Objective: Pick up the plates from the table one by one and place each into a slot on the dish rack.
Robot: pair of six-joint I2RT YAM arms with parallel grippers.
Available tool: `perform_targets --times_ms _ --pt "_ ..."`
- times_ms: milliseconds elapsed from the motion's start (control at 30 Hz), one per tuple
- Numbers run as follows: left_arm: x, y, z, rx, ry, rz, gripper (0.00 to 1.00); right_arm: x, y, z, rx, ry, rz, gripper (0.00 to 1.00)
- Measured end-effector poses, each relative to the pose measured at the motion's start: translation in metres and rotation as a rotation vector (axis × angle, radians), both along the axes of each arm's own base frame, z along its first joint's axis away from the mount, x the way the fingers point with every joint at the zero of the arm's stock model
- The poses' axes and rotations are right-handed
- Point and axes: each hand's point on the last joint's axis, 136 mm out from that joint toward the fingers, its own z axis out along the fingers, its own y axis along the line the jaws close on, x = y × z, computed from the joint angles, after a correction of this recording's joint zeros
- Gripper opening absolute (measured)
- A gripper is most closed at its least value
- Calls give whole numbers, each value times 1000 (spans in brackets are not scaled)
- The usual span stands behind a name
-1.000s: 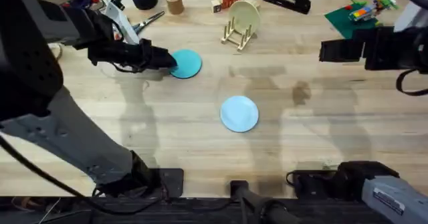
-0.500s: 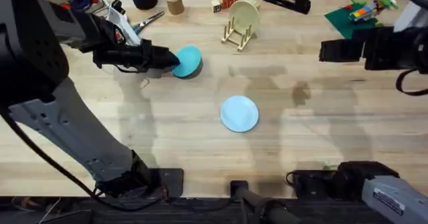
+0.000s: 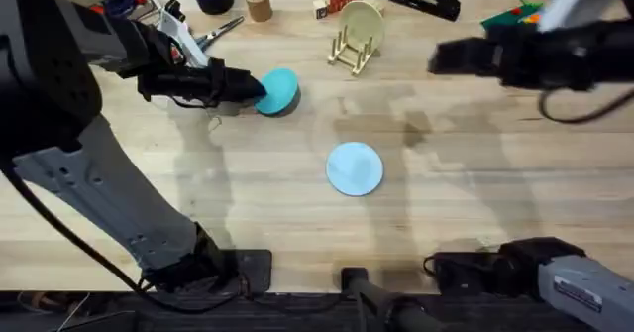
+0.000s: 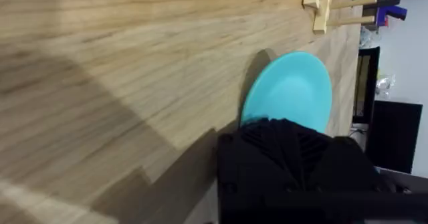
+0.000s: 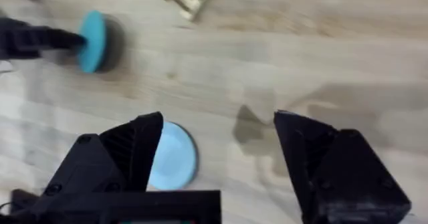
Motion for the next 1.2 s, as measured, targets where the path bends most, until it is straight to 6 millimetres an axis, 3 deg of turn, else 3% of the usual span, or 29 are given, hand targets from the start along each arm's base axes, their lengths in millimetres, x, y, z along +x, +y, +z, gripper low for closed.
perform_targets --times_ms 333,600,633,767,967,1200 --pt "0 0 0 0 0 0 40 58 90 -20 163 -26 87 993" --pt "0 0 0 0 -1 -1 40 85 158 -61 272 24 100 987" --pt "0 0 0 1 -2 -1 41 91 179 -74 325 41 86 984" --pt "0 0 0 0 -1 -1 40 94 202 -95 381 92 52 977" --pt "0 0 0 1 -2 -1 40 89 220 -125 388 164 -11 977" --pt "0 0 0 1 -2 -1 40 95 248 -123 407 166 -15 977"
